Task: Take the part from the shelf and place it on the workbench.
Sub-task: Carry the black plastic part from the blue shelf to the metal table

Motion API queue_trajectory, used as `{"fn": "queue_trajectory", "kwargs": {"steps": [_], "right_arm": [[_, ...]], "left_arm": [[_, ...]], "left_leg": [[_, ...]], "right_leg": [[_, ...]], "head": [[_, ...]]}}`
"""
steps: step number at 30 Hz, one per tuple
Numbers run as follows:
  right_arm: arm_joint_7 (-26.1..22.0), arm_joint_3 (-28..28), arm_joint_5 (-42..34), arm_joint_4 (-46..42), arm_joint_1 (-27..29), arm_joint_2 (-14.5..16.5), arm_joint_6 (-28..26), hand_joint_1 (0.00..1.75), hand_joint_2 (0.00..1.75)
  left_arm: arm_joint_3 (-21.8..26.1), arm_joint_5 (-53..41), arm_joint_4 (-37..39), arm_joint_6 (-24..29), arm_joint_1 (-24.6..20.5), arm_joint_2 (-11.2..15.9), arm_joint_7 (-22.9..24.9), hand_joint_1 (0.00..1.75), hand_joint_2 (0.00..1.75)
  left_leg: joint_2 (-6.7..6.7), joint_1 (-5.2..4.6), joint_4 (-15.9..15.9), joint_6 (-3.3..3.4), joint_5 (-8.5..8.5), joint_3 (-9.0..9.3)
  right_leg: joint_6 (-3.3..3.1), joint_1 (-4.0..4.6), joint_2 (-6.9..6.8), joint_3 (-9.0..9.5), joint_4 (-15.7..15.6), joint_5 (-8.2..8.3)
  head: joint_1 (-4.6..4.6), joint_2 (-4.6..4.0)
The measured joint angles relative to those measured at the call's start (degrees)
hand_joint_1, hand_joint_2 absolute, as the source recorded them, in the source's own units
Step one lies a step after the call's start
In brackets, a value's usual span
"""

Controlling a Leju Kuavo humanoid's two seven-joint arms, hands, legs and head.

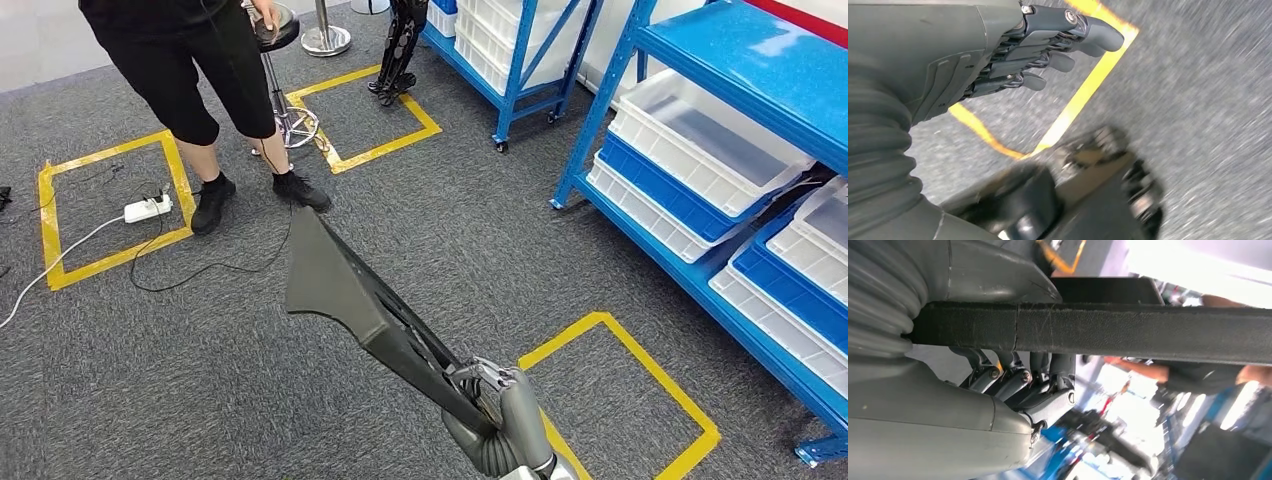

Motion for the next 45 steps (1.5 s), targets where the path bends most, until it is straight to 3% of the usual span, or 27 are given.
{"fn": "queue_trajectory", "kwargs": {"steps": [2, 4, 6, 7, 9, 11, 12, 15, 16, 18, 19, 20, 22, 23, 25, 27, 28, 30, 31, 33, 35, 37, 38, 39, 41, 43, 45], "right_arm": [[-1.6, 0.0, -0.1, 0.3, -1.9, 0.2, 2.2, 1.75, 1.75], [-2.9, -0.2, 0.0, 0.8, -3.1, 0.4, 3.5, 1.75, 1.75], [-3.8, -0.8, -0.3, 1.0, -3.5, 0.4, 3.8, 1.75, 1.75], [-4.1, -1.2, -0.5, 1.0, -3.4, 0.4, 3.8, 1.75, 1.75], [-4.6, -2.2, -1.3, 1.0, -3.2, 0.3, 3.7, 1.75, 1.75], [-5.4, -3.4, -2.3, 0.9, -2.4, 0.3, 3.1, 1.75, 1.75], [-5.7, -3.9, -2.7, 0.7, -1.8, 0.3, 2.8, 1.75, 1.75], [-6.7, -5.3, -3.4, 0.1, -0.2, 0.2, 2.2, 1.75, 1.75], [-7.0, -5.7, -3.5, -0.2, 0.2, 0.2, 2.0, 1.75, 1.75], [-7.6, -6.3, -3.5, -0.7, 1.0, 0.3, 1.7, 1.75, 1.75], [-7.9, -6.5, -3.5, -0.9, 1.4, 0.4, 1.5, 1.75, 1.75], [-8.1, -6.6, -3.4, -1.0, 1.9, 0.4, 1.4, 1.75, 1.75], [-8.2, -6.7, -3.4, -1.1, 2.5, 0.5, 1.2, 1.75, 1.75], [-8.2, -6.7, -3.4, -1.1, 2.7, 0.6, 1.2, 1.75, 1.75], [-8.3, -6.7, -3.4, -1.1, 2.9, 0.8, 1.2, 1.75, 1.75], [-8.3, -6.8, -3.4, -1.2, 3.0, 0.9, 1.2, 1.75, 1.75], [-8.3, -6.9, -3.4, -1.3, 3.1, 0.9, 1.2, 1.75, 1.75], [-8.4, -7.0, -3.3, -1.5, 3.1, 1.0, 1.2, 1.75, 1.75], [-8.4, -7.0, -3.3, -1.5, 3.1, 1.0, 1.2, 1.75, 1.75], [-8.4, -7.1, -3.3, -1.7, 3.1, 1.0, 1.2, 1.75, 1.75], [-8.5, -7.3, -3.5, -1.8, 3.3, 1.0, 1.1, 1.75, 1.75], [-8.6, -7.5, -4.3, -1.8, 3.4, 1.0, 1.0, 1.75, 1.75], [-8.8, -7.6, -5.0, -1.8, 3.4, 1.0, 0.9, 1.75, 1.75], [-9.0, -7.8, -5.6, -1.8, 3.3, 1.1, 1.0, 1.75, 1.75], [-9.1, -8.0, -6.7, -1.7, 3.2, 1.2, 1.3, 1.75, 1.75], [-9.2, -8.1, -7.4, -1.4, 2.9, 1.7, 1.7, 1.75, 1.75], [-9.5, -8.2, -7.8, -1.0, 2.5, 2.2, 1.9, 1.75, 1.75]], "left_arm": [[0.5, 0.8, 0.0, 0.6, -0.4, 0.0, -1.4, 0.0, 1.75], [1.0, 1.2, 0.0, 0.9, -0.9, 0.1, -0.5, 0.0, 1.75], [1.4, 1.3, 0.0, 0.9, -1.1, 0.1, 1.2, 0.0, 1.75], [1.5, 1.3, 0.0, 1.0, -1.0, 0.1, 2.1, 0.0, 1.75], [1.9, 1.6, 0.0, 1.2, -0.9, 0.0, 3.9, 0.0, 1.75], [2.7, 2.6, 0.0, 1.5, -0.8, -0.1, 5.4, 0.0, 1.75], [3.1, 3.2, 0.0, 1.7, -0.8, -0.1, 5.7, 0.0, 1.75], [4.5, 4.5, 0.0, 2.1, -0.4, 0.0, 5.8, 0.0, 1.75], [5.1, 5.0, 0.0, 2.2, -0.1, 0.0, 5.8, 0.0, 1.75], [6.2, 5.8, -0.1, 2.5, 0.0, 0.1, 5.4, 0.0, 1.75], [6.8, 6.1, -0.1, 2.6, -0.1, 0.2, 5.2, 0.0, 1.75], [7.2, 6.4, -0.1, 2.7, -0.2, 0.2, 5.0, 0.0, 1.75], [8.0, 6.6, -0.1, 2.7, -0.3, 0.4, 4.9, 0.0, 1.75], [8.3, 6.7, -0.1, 2.7, -0.3, 0.4, 4.8, 0.0, 1.75], [8.7, 6.7, -0.1, 2.7, -0.3, 0.6, 4.8, 0.0, 1.75], [9.0, 6.8, -0.1, 2.7, -0.6, 0.8, 4.7, 0.0, 1.75], [9.1, 6.8, -0.2, 2.7, -0.7, 0.8, 4.7, 0.0, 1.75], [9.3, 6.8, -0.2, 2.7, -0.8, 0.9, 4.7, 0.0, 1.75], [9.4, 6.8, -0.2, 2.7, -0.8, 0.9, 4.7, 0.0, 1.75], [9.6, 6.8, -0.2, 2.8, -0.8, 0.9, 4.7, 0.0, 1.75], [9.6, 6.7, -0.2, 2.8, -0.9, 1.0, 4.7, 0.0, 1.75], [9.6, 6.5, -0.2, 3.1, -0.9, 1.0, 4.6, 0.0, 1.75], [9.7, 6.2, -0.2, 3.3, -0.9, 1.1, 4.6, 0.0, 1.75], [9.7, 5.8, -0.2, 3.5, -0.9, 1.2, 4.3, 0.0, 1.75], [9.7, 4.8, -0.3, 3.7, -0.9, 1.8, 3.4, 0.0, 1.75], [9.7, 4.0, -0.5, 3.6, -0.8, 2.5, 2.6, 0.0, 1.75], [9.7, 3.2, -0.6, 3.4, -0.5, 3.3, 3.1, 0.0, 1.75]], "left_leg": [[-1.38, 0.27, -0.3, 0.89, 0.47, -0.07], [-2.91, 0.38, -0.4, 1.42, 0.75, -0.4], [-4.86, 0.37, -0.4, 1.58, 0.92, -0.62], [-5.83, 0.38, -0.4, 1.54, 1.02, -0.64], [-7.67, 0.43, -0.3, 1.24, 1.24, -0.68], [-9.31, 0.25, -0.2, 0.75, 1.46, -0.95], [-9.89, 0.16, -0.2, 0.49, 1.57, -1.11], [-11.43, 0.31, -0.5, -0.44, 2.1, -1.52], [-10.85, 0.29, -0.3, -0.74, 1.99, -1.76], [-7.16, 0.13, 2.9, -1.16, -0.18, -3.26], [-4.77, 0.06, 6.2, -1.31, -2.12, -4.66], [-3.32, 0.16, 10.0, -1.49, -4.04, -6.3], [-2.26, 0.52, 14.6, -1.89, -5.57, -8.15], [-1.94, 0.71, 13.9, -2.07, -4.82, -7.55], [0.05, 0.95, 7.4, -2.24, -1.82, -3.62], [2.09, 0.68, 1.6, -1.83, -0.24, -0.43], [2.43, 0.46, 0.6, -1.48, -0.25, 0.02], [1.0, 0.24, 0.3, -0.59, -0.18, -0.16], [0.23, 0.29, 0.2, -0.18, 0.0, -0.19], [-1.21, 0.57, -0.2, 0.72, 0.43, -0.21], [-2.73, 0.63, -0.2, 1.23, 0.64, -0.47], [-4.5, 0.62, -0.2, 1.35, 0.78, -0.67], [-5.39, 0.64, -0.2, 1.29, 0.87, -0.7], [-6.26, 0.69, -0.2, 1.15, 0.98, -0.71], [-7.95, 0.66, -0.1, 0.63, 1.25, -0.85], [-9.25, 0.52, -0.2, -0.14, 1.58, -1.08], [-10.19, 0.61, -0.6, -1.0, 2.05, -1.33]], "right_leg": [[0.17, -0.22, 3.1, -1.66, 3.4, -1.84], [-0.18, -0.41, 6.25, -5.45, 10.9, -4.86], [0.01, -0.42, 6.95, -8.27, 16.1, -6.06], [0.4, -0.46, 7.12, -8.2, 15.5, -5.31], [1.23, -0.68, 8.95, -5.31, 8.8, -2.11], [1.24, -0.92, 11.8, -2.49, 2.1, 0.19], [1.02, -0.97, 12.67, -1.93, 0.7, 0.53], [-0.03, -0.87, 11.29, -1.48, 0.2, 0.88], [-0.47, -0.94, 10.54, -1.29, 0.1, 1.1], [-1.34, -1.21, 8.81, -1.05, -0.3, 1.4], [-1.6, -0.99, 7.89, -0.93, -0.3, 1.36], [-1.82, -0.87, 6.92, -0.88, -0.3, 1.28], [-1.96, -0.7, 5.01, -0.79, -0.3, 1.13], [-1.95, -0.71, 4.19, -0.74, -0.2, 1.06], [-1.66, -0.71, 2.8, -0.45, -0.2, 0.79], [-1.05, -0.23, 1.55, -0.36, 0.0, 0.33], [-0.74, 0.01, 0.95, -0.22, -0.1, 0.17], [-0.23, 0.17, -0.25, 0.09, -0.2, -0.01], [0.0, 0.07, 0.15, 0.12, 0.1, -0.32], [-0.03, -0.14, 3.11, -1.51, 3.6, -2.35], [-0.41, -0.35, 6.17, -5.25, 11.2, -5.41], [-0.14, -0.4, 6.92, -8.05, 16.0, -6.46], [0.28, -0.46, 7.07, -7.99, 15.4, -5.65], [0.75, -0.56, 7.48, -6.8, 12.4, -4.13], [1.25, -0.88, 9.97, -3.43, 4.7, -1.02], [0.68, -0.85, 11.46, -1.8, 0.9, 0.34], [-0.35, -0.77, 10.28, -1.61, 0.6, 0.8]], "head": [[0.16, 0.0], [0.34, 0.0], [0.39, 0.0], [0.4, 0.0], [0.42, -0.01], [0.35, -0.01], [0.32, -0.01], [0.31, 0.0], [0.3, 0.0], [-0.11, 0.0], [-0.28, 0.0], [-0.46, 0.0], [-0.47, 0.0], [-0.5, -0.01], [-0.54, -0.01], [-0.56, -0.01], [-0.53, -0.01], [-0.45, 0.0], [-0.4, -0.01], [-0.14, 0.0], [0.16, 0.0], [0.26, 0.0], [0.26, 0.0], [0.27, 0.0], [0.35, 0.0], [0.34, 0.0], [0.29, 0.0]]}}
